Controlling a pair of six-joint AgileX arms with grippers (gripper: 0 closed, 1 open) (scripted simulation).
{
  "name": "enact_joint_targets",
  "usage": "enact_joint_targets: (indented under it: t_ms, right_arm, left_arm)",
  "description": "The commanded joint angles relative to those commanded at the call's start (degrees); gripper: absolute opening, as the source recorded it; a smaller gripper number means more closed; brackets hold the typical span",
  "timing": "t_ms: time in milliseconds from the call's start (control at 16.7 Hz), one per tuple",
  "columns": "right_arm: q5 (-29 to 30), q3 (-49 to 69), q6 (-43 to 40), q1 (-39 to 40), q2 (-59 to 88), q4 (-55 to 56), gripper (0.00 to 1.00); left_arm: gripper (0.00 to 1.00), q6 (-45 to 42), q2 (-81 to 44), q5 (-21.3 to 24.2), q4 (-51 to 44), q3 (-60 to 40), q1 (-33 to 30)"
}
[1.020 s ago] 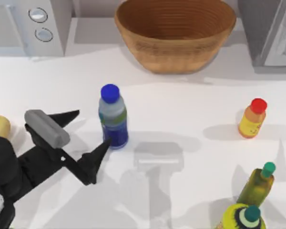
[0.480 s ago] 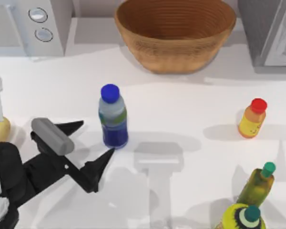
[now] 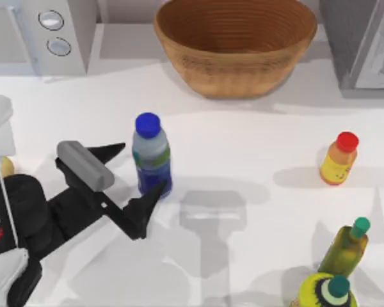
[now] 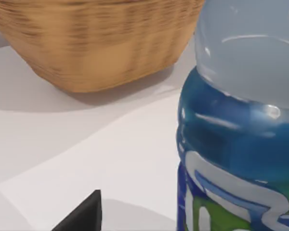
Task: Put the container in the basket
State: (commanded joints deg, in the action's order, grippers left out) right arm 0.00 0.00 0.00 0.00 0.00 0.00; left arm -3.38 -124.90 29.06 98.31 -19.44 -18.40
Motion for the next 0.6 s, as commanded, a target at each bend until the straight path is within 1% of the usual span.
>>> enact_joint_targets:
  t_ms: [600]
  right_arm:
    - [0.0, 0.0, 0.0, 0.0, 0.0, 0.0, 1.0]
  left_arm:
    - [1.0, 0.63, -1.06, -4.7, -6.78, -8.13, -4.73]
